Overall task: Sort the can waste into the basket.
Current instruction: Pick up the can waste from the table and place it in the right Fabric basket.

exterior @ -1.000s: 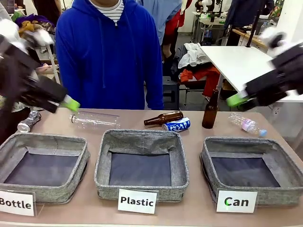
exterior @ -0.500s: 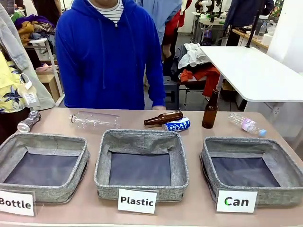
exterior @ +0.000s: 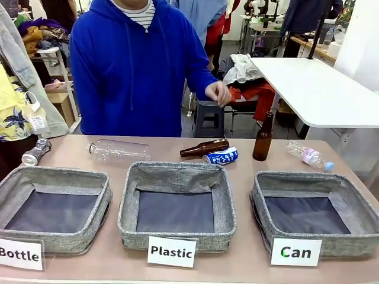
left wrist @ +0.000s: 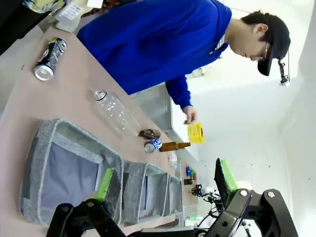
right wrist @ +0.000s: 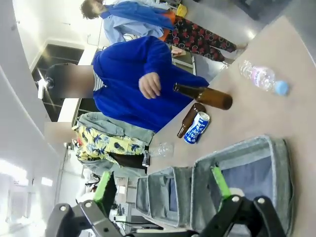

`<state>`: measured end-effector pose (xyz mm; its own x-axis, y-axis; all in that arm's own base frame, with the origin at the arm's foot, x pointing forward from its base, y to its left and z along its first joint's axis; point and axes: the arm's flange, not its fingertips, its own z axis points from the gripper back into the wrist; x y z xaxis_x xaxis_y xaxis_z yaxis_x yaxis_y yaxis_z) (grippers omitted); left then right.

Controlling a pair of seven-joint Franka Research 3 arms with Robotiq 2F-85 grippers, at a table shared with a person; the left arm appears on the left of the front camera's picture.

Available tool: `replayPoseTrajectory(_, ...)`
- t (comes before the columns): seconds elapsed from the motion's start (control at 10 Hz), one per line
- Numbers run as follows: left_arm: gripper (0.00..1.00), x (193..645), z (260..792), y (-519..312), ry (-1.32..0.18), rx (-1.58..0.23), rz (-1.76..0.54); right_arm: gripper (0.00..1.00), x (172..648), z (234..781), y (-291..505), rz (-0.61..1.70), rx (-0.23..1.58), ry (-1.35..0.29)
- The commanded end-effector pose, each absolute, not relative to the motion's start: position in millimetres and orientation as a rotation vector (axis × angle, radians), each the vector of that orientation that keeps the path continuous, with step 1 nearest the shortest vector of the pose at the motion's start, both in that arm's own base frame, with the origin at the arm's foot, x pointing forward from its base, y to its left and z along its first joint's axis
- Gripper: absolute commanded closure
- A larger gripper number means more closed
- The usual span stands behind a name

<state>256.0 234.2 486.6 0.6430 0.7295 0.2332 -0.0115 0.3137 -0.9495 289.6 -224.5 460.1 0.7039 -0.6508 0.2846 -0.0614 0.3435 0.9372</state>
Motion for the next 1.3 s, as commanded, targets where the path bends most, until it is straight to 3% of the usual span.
replayPoseTrajectory(0.0,0.0,244.2,495.1,236.5,-0.761,-1.133,0.503,0.0,283.9,468.8,-224.9,-0.407,1.185,-0.743)
replayPoseTrajectory(0.5,0.0,239.7,496.3,235.7,-0.74,-1.129,0.519,0.0,283.9,468.8,-224.9,-0.407,1.185,-0.743)
replayPoseTrajectory(0.6,0.0,232.6,501.6,205.9,-0.754,-1.011,0.428,0.0,283.9,468.8,-224.9,-0.407,1.185,-0.743)
replayPoseTrajectory(0.9,0.0,336.6,536.1,182.8,-0.701,-0.704,0.348,0.0,283.9,468.8,-224.9,-0.407,1.185,-0.743)
replayPoseTrajectory(1.2,0.0,434.4,519.5,152.7,-0.634,-0.51,0.192,0.0,283.9,468.8,-224.9,-0.407,1.185,-0.743)
